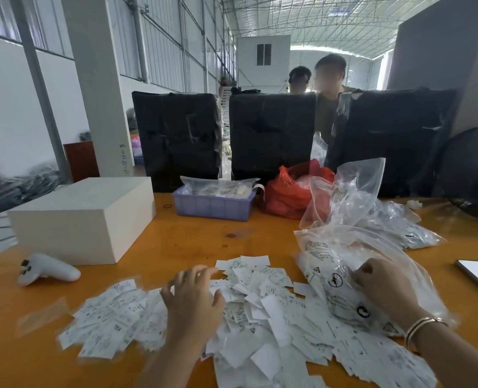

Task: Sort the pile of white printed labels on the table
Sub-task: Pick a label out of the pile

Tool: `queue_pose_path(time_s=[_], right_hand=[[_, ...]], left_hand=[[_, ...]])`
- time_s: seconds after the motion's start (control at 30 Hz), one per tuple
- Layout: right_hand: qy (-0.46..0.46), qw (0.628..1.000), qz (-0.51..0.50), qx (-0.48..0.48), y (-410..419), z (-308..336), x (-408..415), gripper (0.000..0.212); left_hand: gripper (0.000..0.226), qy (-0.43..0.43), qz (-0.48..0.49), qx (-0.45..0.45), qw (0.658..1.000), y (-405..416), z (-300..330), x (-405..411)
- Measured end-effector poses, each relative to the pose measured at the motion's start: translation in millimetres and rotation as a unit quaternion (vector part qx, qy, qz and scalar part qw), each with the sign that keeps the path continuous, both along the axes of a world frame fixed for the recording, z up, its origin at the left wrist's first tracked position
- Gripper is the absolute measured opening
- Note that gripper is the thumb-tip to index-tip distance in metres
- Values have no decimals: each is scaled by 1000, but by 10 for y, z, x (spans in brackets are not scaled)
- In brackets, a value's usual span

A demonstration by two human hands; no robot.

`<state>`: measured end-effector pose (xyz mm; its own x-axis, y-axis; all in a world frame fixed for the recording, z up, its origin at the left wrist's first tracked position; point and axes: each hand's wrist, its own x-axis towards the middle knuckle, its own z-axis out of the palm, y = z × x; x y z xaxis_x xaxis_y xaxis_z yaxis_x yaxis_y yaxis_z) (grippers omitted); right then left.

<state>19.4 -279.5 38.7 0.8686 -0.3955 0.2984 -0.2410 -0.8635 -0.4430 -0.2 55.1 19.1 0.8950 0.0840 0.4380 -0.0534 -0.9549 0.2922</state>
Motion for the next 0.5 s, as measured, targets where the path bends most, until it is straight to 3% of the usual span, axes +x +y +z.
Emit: queue_pose_path(time_s=[0.17,0.33,0.5], right_hand=[[-79,997,3,20,-40,-36,48,16],[-86,996,-7,5,-41,-1,40,24],[-240,971,5,3,106,199,-104,15]], left_hand=[[30,-15,-38,-9,999,-28,-29,0],[32,-14,-38,9,999,-29,-48,23],[25,-63,-74,-28,995,-56,-43,8]])
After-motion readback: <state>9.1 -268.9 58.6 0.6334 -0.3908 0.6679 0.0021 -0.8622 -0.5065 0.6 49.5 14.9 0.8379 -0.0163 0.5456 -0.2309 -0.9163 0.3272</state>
